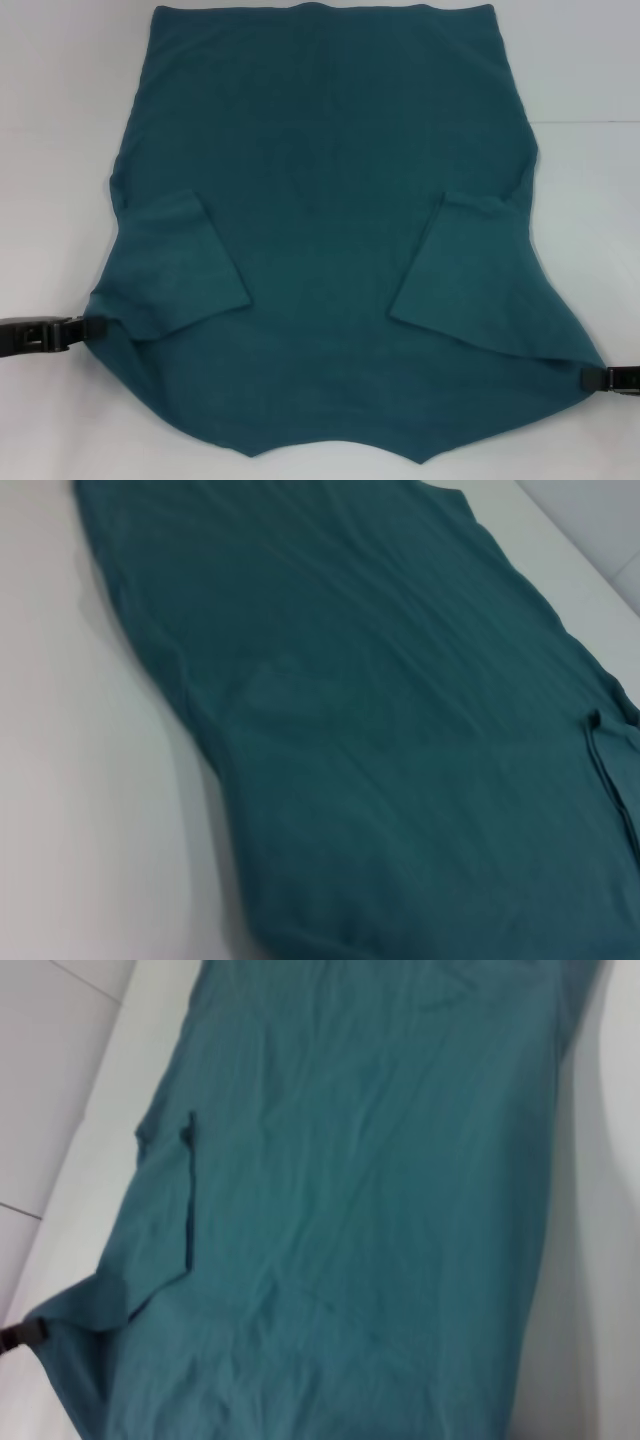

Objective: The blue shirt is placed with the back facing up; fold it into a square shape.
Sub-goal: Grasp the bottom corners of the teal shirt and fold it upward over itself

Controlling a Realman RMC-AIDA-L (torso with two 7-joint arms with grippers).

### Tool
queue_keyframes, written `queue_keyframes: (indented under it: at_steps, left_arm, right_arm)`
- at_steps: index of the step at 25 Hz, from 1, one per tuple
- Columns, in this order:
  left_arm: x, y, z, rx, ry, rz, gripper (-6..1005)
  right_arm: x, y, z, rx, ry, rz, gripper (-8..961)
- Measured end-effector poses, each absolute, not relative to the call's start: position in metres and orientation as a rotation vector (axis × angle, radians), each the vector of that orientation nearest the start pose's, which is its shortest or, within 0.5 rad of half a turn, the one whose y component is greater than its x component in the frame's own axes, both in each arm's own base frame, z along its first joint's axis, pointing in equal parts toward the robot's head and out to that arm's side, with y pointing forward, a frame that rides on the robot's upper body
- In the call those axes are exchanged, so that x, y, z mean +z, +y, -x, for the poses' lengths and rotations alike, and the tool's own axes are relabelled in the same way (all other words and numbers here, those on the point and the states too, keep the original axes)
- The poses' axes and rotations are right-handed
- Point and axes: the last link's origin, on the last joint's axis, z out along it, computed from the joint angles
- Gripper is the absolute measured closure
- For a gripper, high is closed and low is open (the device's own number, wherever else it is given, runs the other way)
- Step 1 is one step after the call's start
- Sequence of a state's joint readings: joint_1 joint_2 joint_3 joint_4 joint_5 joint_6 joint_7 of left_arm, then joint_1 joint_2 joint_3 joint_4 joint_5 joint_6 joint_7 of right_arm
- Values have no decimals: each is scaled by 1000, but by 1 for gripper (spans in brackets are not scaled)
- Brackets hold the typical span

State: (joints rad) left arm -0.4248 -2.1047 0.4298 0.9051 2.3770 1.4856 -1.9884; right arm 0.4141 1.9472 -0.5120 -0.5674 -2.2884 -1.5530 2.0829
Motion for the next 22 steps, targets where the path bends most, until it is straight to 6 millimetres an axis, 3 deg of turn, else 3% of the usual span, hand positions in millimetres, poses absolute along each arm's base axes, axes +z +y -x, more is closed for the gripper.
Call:
queue_keyframes:
  at_steps: [11,22]
  left_arm:
    - [59,284,353,-407,-1586,2206,982]
    - [50,257,351,-423,-1652,2305,982]
  right_arm:
    - [40,257,-368,647,1775,2223,921]
    - [61,222,-384,728,1671,2222,919]
